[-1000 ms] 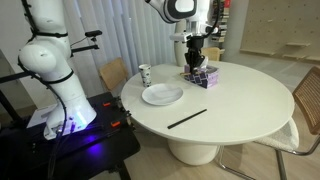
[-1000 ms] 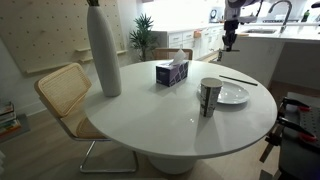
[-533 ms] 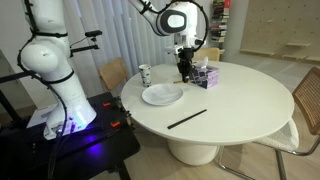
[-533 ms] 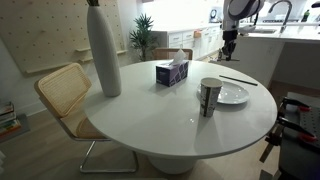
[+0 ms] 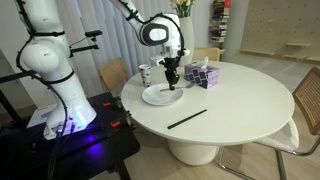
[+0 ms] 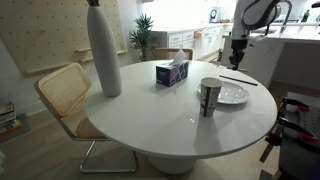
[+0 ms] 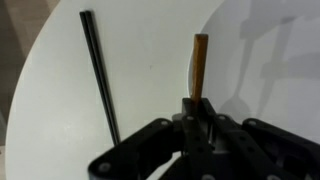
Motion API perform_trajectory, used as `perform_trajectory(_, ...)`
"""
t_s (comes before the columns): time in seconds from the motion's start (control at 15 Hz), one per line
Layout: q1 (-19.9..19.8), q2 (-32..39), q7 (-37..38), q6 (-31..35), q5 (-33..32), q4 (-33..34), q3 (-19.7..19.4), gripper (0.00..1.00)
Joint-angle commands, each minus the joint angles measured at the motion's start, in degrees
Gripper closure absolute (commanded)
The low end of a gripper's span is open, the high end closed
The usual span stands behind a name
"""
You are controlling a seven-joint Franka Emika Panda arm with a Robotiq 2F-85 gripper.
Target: Move the spoon forwards
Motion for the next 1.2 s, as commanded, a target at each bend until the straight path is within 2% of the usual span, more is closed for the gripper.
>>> perform_trajectory(0.0, -2.19, -8.81, -2.97, 3.03, 0.26, -10.06, -1.43, 0.97)
perform_trajectory(0.27, -4.48, -13.46, -7.59, 2.63, -3.64, -15.13, -4.04, 0.97)
perform_trajectory(0.47, -6.1, -13.38, -11.79, 2.21, -7.3, -13.9, -5.7, 0.97)
perform_trajectory(0.73, -6.26, -8.14, -17.6, 3.02, -5.03, -7.96, -6.69, 0.97)
perform_trajectory(1.13, -7.68, 1.41, -24.89, 5.26, -1.86, -1.79, -5.91, 0.97)
